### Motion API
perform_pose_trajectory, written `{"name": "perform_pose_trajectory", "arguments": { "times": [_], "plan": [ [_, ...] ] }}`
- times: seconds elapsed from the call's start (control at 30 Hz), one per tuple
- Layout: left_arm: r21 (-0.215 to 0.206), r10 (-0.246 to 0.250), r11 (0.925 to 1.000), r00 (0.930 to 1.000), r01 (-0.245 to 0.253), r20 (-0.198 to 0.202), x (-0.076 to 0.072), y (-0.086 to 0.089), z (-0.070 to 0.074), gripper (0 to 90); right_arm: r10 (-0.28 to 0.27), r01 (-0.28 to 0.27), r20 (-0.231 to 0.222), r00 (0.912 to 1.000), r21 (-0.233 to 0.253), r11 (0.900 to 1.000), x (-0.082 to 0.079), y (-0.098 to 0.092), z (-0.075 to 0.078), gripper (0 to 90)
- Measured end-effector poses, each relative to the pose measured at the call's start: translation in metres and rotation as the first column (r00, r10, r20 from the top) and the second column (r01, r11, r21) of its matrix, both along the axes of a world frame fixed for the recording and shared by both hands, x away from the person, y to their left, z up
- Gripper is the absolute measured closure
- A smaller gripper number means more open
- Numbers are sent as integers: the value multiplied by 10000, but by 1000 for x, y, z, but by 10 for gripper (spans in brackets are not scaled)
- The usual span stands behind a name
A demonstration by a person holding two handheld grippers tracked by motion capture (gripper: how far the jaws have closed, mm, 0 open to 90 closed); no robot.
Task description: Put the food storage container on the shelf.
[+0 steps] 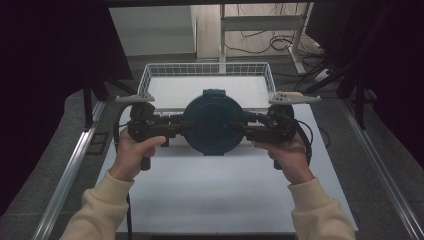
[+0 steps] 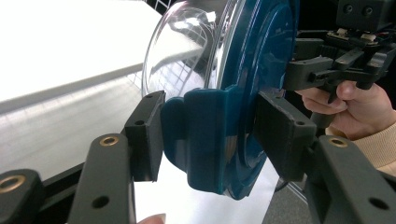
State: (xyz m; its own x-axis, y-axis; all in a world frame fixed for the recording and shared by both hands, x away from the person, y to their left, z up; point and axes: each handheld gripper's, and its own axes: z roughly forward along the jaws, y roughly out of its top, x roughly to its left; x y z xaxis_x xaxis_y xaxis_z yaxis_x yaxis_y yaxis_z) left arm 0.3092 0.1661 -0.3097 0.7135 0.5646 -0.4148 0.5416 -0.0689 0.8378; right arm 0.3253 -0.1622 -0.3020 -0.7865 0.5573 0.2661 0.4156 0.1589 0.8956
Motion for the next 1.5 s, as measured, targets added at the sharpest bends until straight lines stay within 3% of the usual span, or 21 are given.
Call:
{"name": "perform_pose_trajectory", "arguments": {
  "times": [0.13,0.43,0.73,0.93,0.97,1.03,1.07,1.2,1.4,1.5],
  "plan": [
    [15,9,10000,10000,-9,86,13,2,12,446,0,0,48,10000,-2,10000,12,2,11,387],
    [-57,-6,10000,10000,6,42,34,10,23,447,22,-21,100,9999,-72,10000,33,8,25,388],
    [-453,-32,9990,10000,30,-48,64,19,26,447,-57,58,130,9999,-64,10000,58,16,34,390],
    [-712,3,9975,9994,-29,-353,91,23,25,445,-183,182,-155,9997,-90,9998,82,21,38,391],
    [-726,21,9973,9992,-50,-397,95,24,24,445,-178,175,-255,9995,-123,9998,92,23,37,391],
    [-775,80,9969,9985,-123,-548,104,25,21,444,-159,155,-337,9993,-129,9998,97,24,36,391],
    [-901,153,9957,9964,-228,-828,113,26,16,444,-159,153,-473,9988,-134,9998,107,24,33,391],
    [-920,186,9953,9938,-288,-1098,124,24,7,445,-134,125,-843,9964,-122,9998,126,23,23,391],
    [-798,193,9963,9867,-325,-1614,140,23,-8,439,-198,183,-1383,9902,-122,9998,139,22,8,390],
    [-1168,189,9924,9857,-389,-1674,144,24,-12,447,-262,275,-1534,9878,68,9996,143,21,3,390]
  ]
}}
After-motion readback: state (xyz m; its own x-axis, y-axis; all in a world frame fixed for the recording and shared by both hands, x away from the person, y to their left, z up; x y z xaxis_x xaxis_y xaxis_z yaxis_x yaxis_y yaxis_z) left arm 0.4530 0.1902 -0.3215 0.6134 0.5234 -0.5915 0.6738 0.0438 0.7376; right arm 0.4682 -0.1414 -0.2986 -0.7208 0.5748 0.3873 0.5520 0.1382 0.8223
